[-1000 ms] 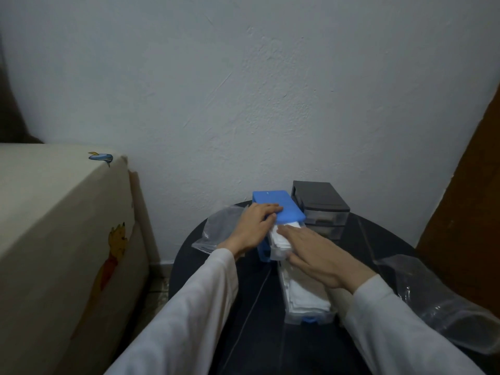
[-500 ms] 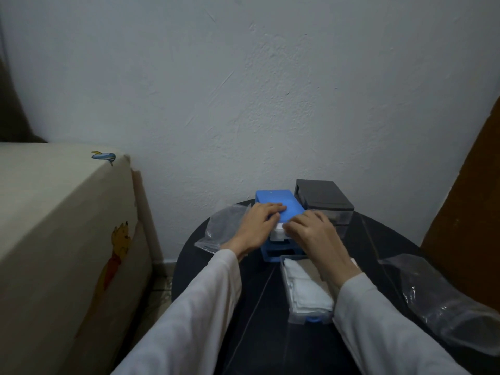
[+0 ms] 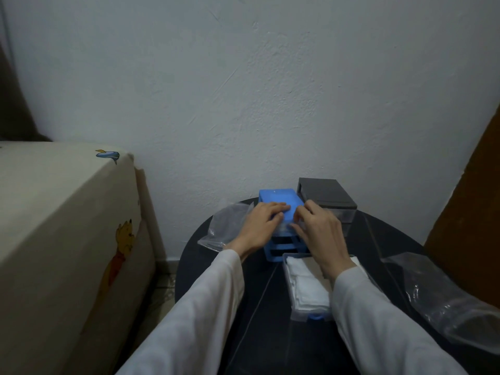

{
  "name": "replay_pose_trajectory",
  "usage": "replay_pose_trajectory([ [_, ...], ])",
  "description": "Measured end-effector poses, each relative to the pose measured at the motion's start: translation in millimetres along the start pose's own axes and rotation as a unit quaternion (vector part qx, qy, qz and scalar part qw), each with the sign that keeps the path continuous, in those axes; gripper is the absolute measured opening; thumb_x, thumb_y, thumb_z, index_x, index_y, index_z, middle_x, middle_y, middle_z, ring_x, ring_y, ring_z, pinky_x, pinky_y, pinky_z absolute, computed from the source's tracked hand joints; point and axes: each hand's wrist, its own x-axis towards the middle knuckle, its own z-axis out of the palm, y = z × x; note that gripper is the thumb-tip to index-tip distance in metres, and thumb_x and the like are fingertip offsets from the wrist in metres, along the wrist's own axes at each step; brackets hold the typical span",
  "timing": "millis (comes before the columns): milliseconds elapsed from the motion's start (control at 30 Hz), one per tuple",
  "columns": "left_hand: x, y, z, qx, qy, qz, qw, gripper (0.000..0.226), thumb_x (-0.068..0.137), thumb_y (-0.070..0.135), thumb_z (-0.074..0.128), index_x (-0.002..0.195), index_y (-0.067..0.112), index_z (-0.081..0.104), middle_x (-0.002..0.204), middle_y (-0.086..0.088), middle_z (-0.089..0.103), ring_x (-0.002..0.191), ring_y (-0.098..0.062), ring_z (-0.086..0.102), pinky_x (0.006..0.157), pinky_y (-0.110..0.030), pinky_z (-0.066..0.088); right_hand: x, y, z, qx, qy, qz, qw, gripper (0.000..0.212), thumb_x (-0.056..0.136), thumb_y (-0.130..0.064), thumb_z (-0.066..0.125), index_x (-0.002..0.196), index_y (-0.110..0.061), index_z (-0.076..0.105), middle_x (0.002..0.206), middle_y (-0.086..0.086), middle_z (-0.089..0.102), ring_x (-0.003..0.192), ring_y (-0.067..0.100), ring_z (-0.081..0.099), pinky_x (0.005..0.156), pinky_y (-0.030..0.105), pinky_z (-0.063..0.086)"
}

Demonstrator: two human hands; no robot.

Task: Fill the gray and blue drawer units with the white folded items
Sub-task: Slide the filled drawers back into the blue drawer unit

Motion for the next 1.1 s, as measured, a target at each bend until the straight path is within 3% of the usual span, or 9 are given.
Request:
replay_pose_trajectory([
  [133, 0.6, -0.1, 0.6, -0.006, 0.0, 0.0, 1.0, 0.033, 0.098, 0.013, 0.042, 0.128, 0.012, 0.056, 0.138, -0.004, 0.05, 0.127, -0.019, 0.041, 0.103, -0.023, 0.025, -10.4, -0.7, -5.8, 0.049, -0.002, 0.042, 0.998, 0.021, 0.069, -0.006, 0.075, 0.075, -0.012, 0.055, 0.074, 0.003, 0.055, 0.062, 0.022, 0.056, 0.056, 0.023, 0.034],
  [200, 0.1, -0.1, 0.7, -0.012, 0.001, -0.002, 1.0, 0.033, 0.098, 0.013, 0.042, 0.128, 0.011, 0.056, 0.138, -0.004, 0.05, 0.127, -0.02, 0.041, 0.104, -0.024, 0.025, -19.4, -4.0, -12.0, 0.056, -0.046, 0.089, 0.993, 0.011, 0.081, -0.016, 0.065, 0.085, -0.013, 0.056, 0.086, 0.004, 0.058, 0.076, 0.024, 0.06, 0.061, 0.025, 0.036],
  [300, 0.9, -1.2, 1.2, -0.015, -0.004, -0.005, 1.0, 0.033, 0.098, 0.013, 0.043, 0.128, 0.01, 0.056, 0.138, -0.005, 0.05, 0.127, -0.022, 0.041, 0.106, -0.028, 0.026, -38.9, -12.9, -13.5, -0.01, -0.184, 0.133, 0.974, 0.034, 0.09, -0.045, 0.05, 0.109, -0.017, 0.053, 0.112, 0.003, 0.054, 0.106, 0.021, 0.052, 0.08, 0.03, 0.039],
  [367, 1.8, -1.1, 1.8, -0.016, -0.007, -0.007, 1.0, 0.032, 0.097, 0.012, 0.043, 0.127, 0.009, 0.057, 0.137, -0.007, 0.051, 0.127, -0.023, 0.043, 0.108, -0.031, 0.028, -52.4, -22.2, -13.9, -0.022, -0.236, 0.161, 0.958, 0.049, 0.088, -0.057, 0.044, 0.119, -0.019, 0.05, 0.121, 0.004, 0.05, 0.114, 0.022, 0.046, 0.09, 0.033, 0.038],
  [533, 1.6, 0.8, 2.2, -0.018, -0.008, -0.01, 1.0, 0.032, 0.097, 0.009, 0.044, 0.125, 0.006, 0.057, 0.136, -0.01, 0.052, 0.127, -0.025, 0.044, 0.11, -0.033, 0.028, -80.8, -35.4, -10.9, 0.019, -0.311, 0.151, 0.938, 0.063, 0.088, -0.055, 0.045, 0.138, -0.018, 0.035, 0.143, 0.005, 0.035, 0.133, 0.024, 0.031, 0.108, 0.035, 0.026],
  [667, 1.1, 1.2, 2.4, -0.023, -0.011, -0.014, 1.0, 0.032, 0.097, 0.009, 0.043, 0.126, 0.007, 0.057, 0.137, -0.009, 0.051, 0.127, -0.025, 0.043, 0.111, -0.036, 0.028, -93.6, -42.5, -16.4, 0.044, -0.309, 0.146, 0.939, 0.07, 0.087, -0.053, 0.048, 0.146, -0.026, 0.021, 0.156, 0.004, 0.01, 0.143, 0.025, 0.007, 0.116, 0.041, 0.009],
  [733, 0.4, 2.1, 2.2, -0.025, -0.007, -0.013, 1.0, 0.032, 0.097, 0.01, 0.043, 0.126, 0.007, 0.057, 0.137, -0.009, 0.051, 0.127, -0.026, 0.043, 0.111, -0.036, 0.028, -95.8, -45.2, -18.6, 0.046, -0.301, 0.157, 0.939, 0.071, 0.086, -0.052, 0.05, 0.146, -0.028, 0.02, 0.156, 0.007, 0.003, 0.143, 0.029, 0.003, 0.116, 0.041, 0.007],
  [900, -3.7, 3.6, 2.2, -0.01, -0.002, -0.005, 1.0, 0.033, 0.098, 0.012, 0.041, 0.129, 0.008, 0.054, 0.139, -0.007, 0.048, 0.128, -0.022, 0.04, 0.108, -0.027, 0.024, -95.7, -52.9, -17.9, 0.063, -0.312, 0.18, 0.931, 0.071, 0.083, -0.05, 0.053, 0.145, -0.032, 0.024, 0.153, 0.018, 0.005, 0.142, 0.032, 0.005, 0.116, 0.039, 0.008],
  [1100, -3.4, 3.4, 2.6, -0.007, -0.005, -0.002, 1.0, 0.033, 0.098, 0.013, 0.042, 0.129, 0.009, 0.054, 0.139, -0.007, 0.048, 0.129, -0.022, 0.04, 0.107, -0.025, 0.023, -102.3, -59.3, -14.5, 0.07, -0.304, 0.177, 0.934, 0.066, 0.086, -0.046, 0.05, 0.145, -0.035, 0.021, 0.155, 0.015, 0.002, 0.142, 0.032, 0.0, 0.116, 0.04, 0.007],
])
